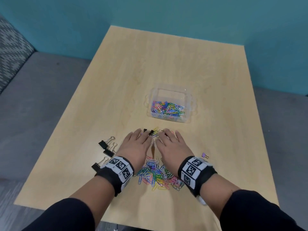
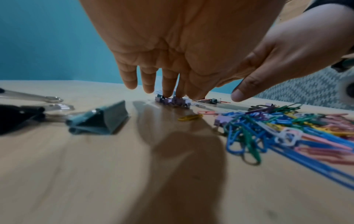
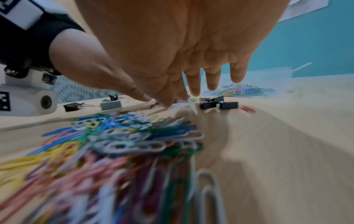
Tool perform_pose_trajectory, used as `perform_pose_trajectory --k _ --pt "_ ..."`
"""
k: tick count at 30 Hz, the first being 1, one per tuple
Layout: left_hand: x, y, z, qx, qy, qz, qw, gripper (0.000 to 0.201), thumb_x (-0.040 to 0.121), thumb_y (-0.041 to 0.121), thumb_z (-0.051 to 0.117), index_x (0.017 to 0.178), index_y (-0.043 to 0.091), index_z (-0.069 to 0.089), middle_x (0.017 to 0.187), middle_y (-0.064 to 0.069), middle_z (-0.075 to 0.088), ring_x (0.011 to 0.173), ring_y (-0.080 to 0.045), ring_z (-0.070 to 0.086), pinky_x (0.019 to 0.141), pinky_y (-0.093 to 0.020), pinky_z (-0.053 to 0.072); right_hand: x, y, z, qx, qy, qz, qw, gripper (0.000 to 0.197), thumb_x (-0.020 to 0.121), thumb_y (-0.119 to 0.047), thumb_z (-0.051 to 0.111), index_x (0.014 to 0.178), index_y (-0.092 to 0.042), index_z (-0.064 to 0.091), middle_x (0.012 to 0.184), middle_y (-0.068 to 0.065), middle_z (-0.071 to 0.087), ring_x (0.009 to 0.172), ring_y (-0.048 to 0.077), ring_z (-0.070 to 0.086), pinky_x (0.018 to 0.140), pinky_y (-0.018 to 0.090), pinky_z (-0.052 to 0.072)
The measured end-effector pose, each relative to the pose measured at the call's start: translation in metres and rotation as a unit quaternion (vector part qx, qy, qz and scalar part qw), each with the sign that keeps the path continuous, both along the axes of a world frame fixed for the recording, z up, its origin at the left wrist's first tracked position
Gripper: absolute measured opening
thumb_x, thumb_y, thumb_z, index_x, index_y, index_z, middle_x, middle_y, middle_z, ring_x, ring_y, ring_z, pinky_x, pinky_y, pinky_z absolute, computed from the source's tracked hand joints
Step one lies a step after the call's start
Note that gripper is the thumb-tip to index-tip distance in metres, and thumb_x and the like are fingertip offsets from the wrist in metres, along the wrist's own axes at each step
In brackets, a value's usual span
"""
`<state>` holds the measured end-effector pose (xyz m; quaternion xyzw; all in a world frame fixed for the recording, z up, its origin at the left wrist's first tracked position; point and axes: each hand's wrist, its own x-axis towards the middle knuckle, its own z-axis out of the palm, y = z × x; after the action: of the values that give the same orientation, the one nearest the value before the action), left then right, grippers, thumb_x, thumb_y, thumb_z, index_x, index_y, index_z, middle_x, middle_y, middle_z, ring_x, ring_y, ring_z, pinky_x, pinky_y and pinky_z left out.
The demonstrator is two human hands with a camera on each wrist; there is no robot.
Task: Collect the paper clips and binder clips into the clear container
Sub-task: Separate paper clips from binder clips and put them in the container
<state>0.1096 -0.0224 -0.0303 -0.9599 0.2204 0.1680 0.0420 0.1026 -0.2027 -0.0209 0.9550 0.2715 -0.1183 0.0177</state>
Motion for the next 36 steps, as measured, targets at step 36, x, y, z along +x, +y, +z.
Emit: perform_pose_trajectory --k 36 --pt "0.018 0.017 -0.009 -0.096 -0.038 -0.023 0.994 0.060 0.085 0.018 0.051 0.139 0.039 0.034 0.156 -0.010 0.016 0.140 -0.036 0.015 0.111 -0.049 0.023 -0.006 -0.005 0.010 -0.064 0.047 0.086 0.993 0.075 0.091 -0.053 0.044 0.148 -0.009 0.021 0.155 0.011 0.023 0.144 0.036 0.008 0.110 0.062 0.007"
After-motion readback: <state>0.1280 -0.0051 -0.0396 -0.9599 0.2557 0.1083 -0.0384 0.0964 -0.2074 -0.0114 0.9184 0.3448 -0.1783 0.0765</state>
